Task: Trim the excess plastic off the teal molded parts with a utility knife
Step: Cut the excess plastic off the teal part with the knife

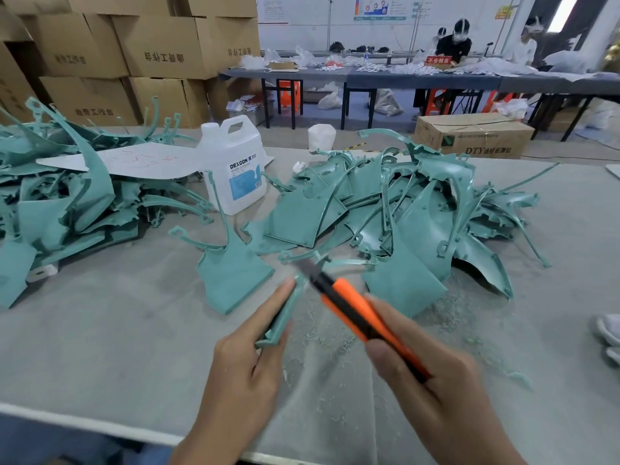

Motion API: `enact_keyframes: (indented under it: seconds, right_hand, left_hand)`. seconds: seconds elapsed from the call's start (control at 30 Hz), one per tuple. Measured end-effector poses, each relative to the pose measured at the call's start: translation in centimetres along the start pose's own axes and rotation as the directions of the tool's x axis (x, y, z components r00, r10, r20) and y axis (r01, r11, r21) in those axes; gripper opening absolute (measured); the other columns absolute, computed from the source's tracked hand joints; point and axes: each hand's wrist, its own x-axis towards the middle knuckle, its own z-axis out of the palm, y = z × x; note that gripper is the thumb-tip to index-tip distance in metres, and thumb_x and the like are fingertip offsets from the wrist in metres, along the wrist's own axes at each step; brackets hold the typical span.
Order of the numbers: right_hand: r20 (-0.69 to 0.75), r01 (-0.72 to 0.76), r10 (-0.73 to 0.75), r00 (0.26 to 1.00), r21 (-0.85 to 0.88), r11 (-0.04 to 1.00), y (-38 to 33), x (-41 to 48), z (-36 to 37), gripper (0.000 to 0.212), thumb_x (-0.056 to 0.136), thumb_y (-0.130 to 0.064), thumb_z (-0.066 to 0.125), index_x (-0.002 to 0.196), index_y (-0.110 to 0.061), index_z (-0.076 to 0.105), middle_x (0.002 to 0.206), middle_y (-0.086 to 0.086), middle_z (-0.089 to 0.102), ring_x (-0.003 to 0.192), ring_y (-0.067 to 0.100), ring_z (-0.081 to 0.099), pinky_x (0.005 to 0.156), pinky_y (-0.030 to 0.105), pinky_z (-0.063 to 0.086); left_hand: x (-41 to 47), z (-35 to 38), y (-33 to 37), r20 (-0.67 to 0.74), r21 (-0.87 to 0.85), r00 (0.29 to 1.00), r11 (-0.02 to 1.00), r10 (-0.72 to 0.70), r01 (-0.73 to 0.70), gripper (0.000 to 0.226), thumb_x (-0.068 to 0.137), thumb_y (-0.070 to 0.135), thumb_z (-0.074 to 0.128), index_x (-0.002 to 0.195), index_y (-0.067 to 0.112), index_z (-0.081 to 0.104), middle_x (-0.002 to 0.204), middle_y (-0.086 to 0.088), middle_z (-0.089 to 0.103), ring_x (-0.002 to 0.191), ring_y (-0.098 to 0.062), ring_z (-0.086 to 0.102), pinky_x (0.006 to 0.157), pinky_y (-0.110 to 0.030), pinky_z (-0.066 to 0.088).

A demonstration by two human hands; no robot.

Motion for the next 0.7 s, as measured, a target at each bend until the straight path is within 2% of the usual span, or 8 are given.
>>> enact_keyframes:
  seconds: [0.03,0.07,0.1,0.17,0.23,0.33,0.47,0.7]
  right_hand:
    - [0.014,0.002,-0.002,1.0,-0.008,1.0,0.2,0.0,0.1,0.043,0.095,-0.059,0.052,0.138,-0.053,0.051,0.075,-0.01,0.065,0.054,0.004,0.058,0.051,0.016,0.046]
    - [-0.006,-0.021,0.021,1.0,-0.019,1.0,0.6,0.3,0.2,0.042,0.096,-0.057,0.053,0.138,-0.056,0.049,0.074,-0.011,0.065,0.051,0.004,0.057,0.048,0.017,0.045]
    - [-0.044,-0.063,0.061,0.997,-0.04,0.997,1.2,0.6,0.2,0.04,0.097,-0.057,0.052,0.137,-0.06,0.047,0.072,-0.012,0.065,0.049,0.005,0.056,0.046,0.018,0.044]
    - [-0.087,-0.156,0.151,0.985,-0.064,0.986,2.5,1.0,0.1,0.04,0.092,-0.058,0.049,0.129,-0.071,0.043,0.07,-0.011,0.065,0.05,0.007,0.058,0.047,0.023,0.045]
    - [-0.088,-0.228,0.226,0.97,-0.014,0.973,3.6,0.5,0.1,0.04,0.089,-0.058,0.049,0.127,-0.071,0.047,0.072,-0.007,0.065,0.056,0.011,0.061,0.052,0.03,0.05]
    - [-0.065,-0.293,0.294,0.954,0.022,0.956,4.5,-0.8,0.7,0.045,0.087,-0.06,0.05,0.132,-0.06,0.051,0.077,-0.012,0.069,0.058,0.008,0.063,0.053,0.026,0.052]
    - [0.001,-0.353,0.353,0.936,0.029,0.935,5.0,-2.0,1.8,0.045,0.083,-0.063,0.046,0.125,-0.056,0.058,0.076,-0.012,0.069,0.059,0.005,0.064,0.055,0.019,0.048]
    - [0.063,-0.369,0.374,0.925,-0.077,0.926,5.0,-3.2,2.7,0.036,0.084,-0.065,0.043,0.118,-0.062,0.053,0.081,-0.015,0.069,0.059,0.007,0.064,0.061,0.031,0.054]
  left_hand:
    - [-0.1,0.0,0.0,-0.007,-0.011,1.0,1.0,-0.024,0.024,0.038,0.1,0.03,0.057,0.134,0.047,0.056,0.087,0.024,0.073,0.057,0.007,0.028,0.058,0.002,0.034]
    - [-0.2,0.0,0.1,-0.022,-0.031,0.997,0.997,-0.068,0.068,0.032,0.098,0.041,0.056,0.13,0.044,0.059,0.059,0.023,0.047,0.048,0.009,0.049,0.052,-0.002,0.033]
    - [-0.2,-0.1,0.1,-0.046,-0.059,0.992,0.992,-0.118,0.115,0.03,0.094,0.05,0.058,0.122,0.039,0.061,0.053,0.018,0.041,0.044,0.003,0.032,0.046,-0.006,0.031]
    - [-0.4,-0.2,0.1,-0.108,-0.121,0.98,0.981,-0.166,0.153,0.027,0.09,0.053,0.064,0.108,0.033,0.068,0.05,0.012,0.048,0.045,0.003,0.04,0.045,-0.011,0.034]
    - [-0.3,-0.2,-0.2,-0.133,-0.333,0.948,0.914,-0.288,0.231,0.017,0.086,0.039,0.068,0.101,0.037,0.076,0.08,0.013,0.074,0.074,0.002,0.066,0.071,-0.016,0.051]
    - [-0.4,0.3,-1.1,0.059,-0.813,0.835,0.459,-0.547,0.358,0.031,0.086,0.023,0.064,0.115,0.021,0.073,0.121,-0.003,0.072,0.11,-0.018,0.069,0.091,-0.04,0.058]
    - [-1.5,1.7,-2.7,0.285,-0.893,0.712,0.092,-0.642,0.441,0.05,0.088,0.028,0.052,0.136,0.014,0.056,0.128,-0.007,0.068,0.114,-0.024,0.067,0.093,-0.045,0.055]
    - [-4.2,-0.8,-3.7,0.562,-0.023,0.456,0.538,-0.69,0.843,0.072,0.085,0.07,0.044,0.088,0.004,0.075,0.073,-0.018,0.071,0.048,-0.019,0.058,0.04,-0.022,0.042]
